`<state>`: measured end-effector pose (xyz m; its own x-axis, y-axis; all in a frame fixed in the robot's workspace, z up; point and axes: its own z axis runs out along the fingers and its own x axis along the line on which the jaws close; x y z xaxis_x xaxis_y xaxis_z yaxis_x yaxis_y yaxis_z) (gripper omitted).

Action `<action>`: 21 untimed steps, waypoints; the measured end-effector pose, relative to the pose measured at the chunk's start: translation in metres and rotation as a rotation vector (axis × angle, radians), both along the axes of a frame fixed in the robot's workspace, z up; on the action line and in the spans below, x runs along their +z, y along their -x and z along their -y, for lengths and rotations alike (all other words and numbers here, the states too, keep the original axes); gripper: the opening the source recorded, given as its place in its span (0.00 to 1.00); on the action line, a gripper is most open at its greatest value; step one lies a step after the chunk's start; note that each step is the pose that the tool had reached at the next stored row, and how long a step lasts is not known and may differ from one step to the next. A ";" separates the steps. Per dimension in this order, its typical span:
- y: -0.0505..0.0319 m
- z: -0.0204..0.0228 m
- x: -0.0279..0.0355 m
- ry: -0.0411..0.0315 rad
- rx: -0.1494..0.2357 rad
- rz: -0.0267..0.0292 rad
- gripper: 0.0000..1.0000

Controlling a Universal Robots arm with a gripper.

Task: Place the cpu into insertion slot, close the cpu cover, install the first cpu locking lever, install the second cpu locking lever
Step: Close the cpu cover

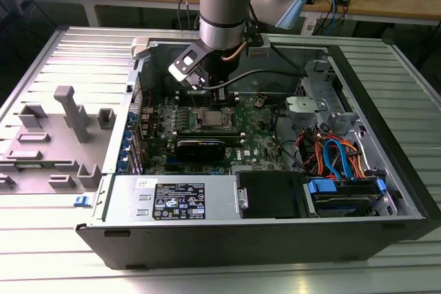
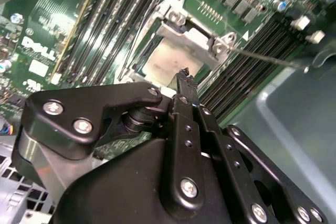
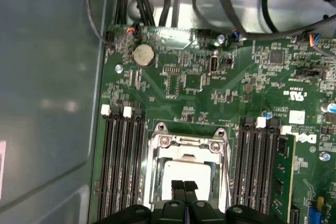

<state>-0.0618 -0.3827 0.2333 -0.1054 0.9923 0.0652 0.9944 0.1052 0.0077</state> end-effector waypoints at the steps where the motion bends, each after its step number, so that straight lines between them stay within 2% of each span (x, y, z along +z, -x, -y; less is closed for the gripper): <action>1: 0.0025 0.0000 -0.0014 -0.0029 0.005 0.0000 0.11; 9: 0.0172 0.0000 -0.0105 -0.0058 0.018 0.0000 0.11; 21: 0.0234 0.0001 -0.0274 -0.0055 0.020 -0.0014 0.11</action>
